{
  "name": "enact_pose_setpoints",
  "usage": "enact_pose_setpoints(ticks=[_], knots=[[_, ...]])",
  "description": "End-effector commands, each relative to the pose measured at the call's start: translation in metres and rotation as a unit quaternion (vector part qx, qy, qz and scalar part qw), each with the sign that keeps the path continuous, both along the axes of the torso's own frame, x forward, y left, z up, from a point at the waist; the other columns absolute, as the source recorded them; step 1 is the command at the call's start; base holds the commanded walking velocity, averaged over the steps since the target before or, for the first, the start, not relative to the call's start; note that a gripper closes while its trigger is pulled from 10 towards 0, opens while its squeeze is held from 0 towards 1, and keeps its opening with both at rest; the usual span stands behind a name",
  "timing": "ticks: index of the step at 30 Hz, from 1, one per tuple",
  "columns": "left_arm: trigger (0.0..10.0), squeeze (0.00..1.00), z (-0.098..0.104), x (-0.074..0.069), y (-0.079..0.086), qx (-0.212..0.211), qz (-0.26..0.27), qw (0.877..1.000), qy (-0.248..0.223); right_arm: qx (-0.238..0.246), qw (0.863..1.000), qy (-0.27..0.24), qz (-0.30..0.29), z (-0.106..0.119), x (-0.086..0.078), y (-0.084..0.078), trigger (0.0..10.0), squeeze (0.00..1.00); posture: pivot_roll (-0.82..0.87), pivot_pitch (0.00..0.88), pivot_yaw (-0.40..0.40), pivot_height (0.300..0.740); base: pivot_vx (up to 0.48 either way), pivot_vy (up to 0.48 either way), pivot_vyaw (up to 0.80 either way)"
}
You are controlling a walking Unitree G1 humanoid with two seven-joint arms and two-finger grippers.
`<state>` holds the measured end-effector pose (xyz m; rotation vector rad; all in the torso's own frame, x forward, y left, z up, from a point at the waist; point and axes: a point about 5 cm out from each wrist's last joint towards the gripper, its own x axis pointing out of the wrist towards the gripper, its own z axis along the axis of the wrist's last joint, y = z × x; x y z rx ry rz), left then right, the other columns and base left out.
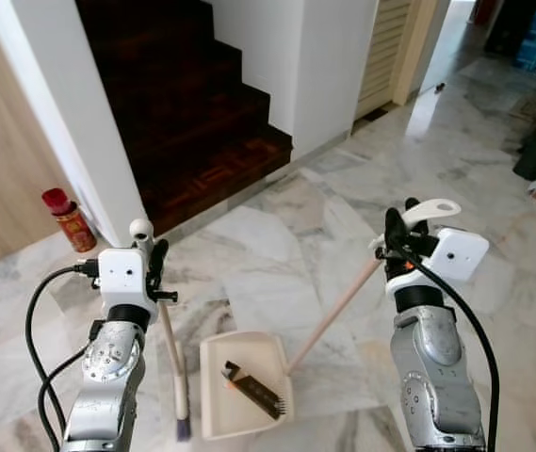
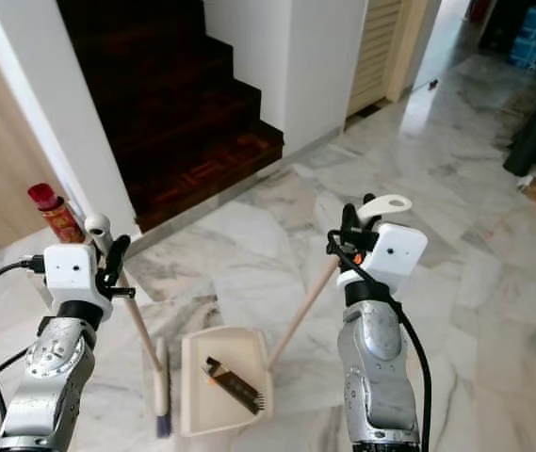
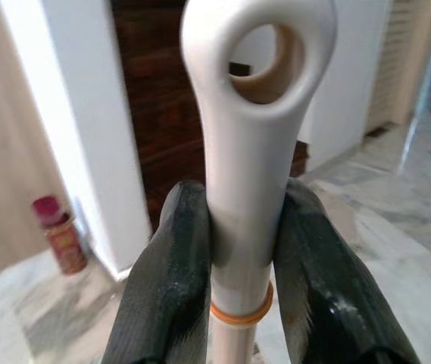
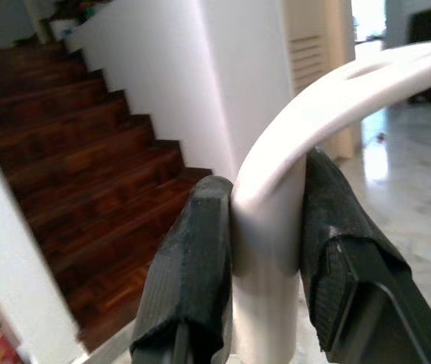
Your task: Sweep floor
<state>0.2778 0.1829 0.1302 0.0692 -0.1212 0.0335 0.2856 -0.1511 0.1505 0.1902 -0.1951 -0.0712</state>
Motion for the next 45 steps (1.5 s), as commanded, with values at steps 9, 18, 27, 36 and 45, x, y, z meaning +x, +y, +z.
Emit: enact_pose_setpoints(ticks=[9,18,27,36,45], knots=[[10.0,0.00,0.0111,0.0009,0.0000,0.004,-0.004,1.000,-0.023,0.010,0.999,-0.037,0.004,0.0156,0.0033,0.0024,10.0,0.00,0.03,0.000,0.002,0.740,0.000,0.255,0.31],[10.0,0.00,0.0111,0.0000,-0.0003,0.004,-0.008,1.000,-0.023,0.013,0.999,-0.035,0.011,0.0141,0.0036,0.0061,10.0,0.00,0.03,0.000,0.000,0.740,0.000,0.255,0.00],[10.0,0.00,0.0105,-0.0004,-0.0020,0.001,-0.012,1.000,-0.023,0.011,0.999,-0.042,0.018,0.0153,0.0037,0.0095,10.0,0.00,0.03,0.000,-0.003,0.740,0.000,0.255,0.32],[10.0,0.00,0.0099,-0.0003,-0.0015,0.002,-0.009,1.000,-0.021,0.019,0.999,-0.041,0.021,0.0162,0.0041,0.0097,10.0,0.00,0.03,0.000,-0.005,0.740,0.000,0.257,0.09],[10.0,0.00,0.0105,0.0001,-0.0013,0.001,-0.008,1.000,-0.019,0.012,0.998,-0.048,0.026,0.0175,0.0027,0.0118,10.0,0.00,0.03,0.000,-0.003,0.740,0.000,0.256,0.44]])
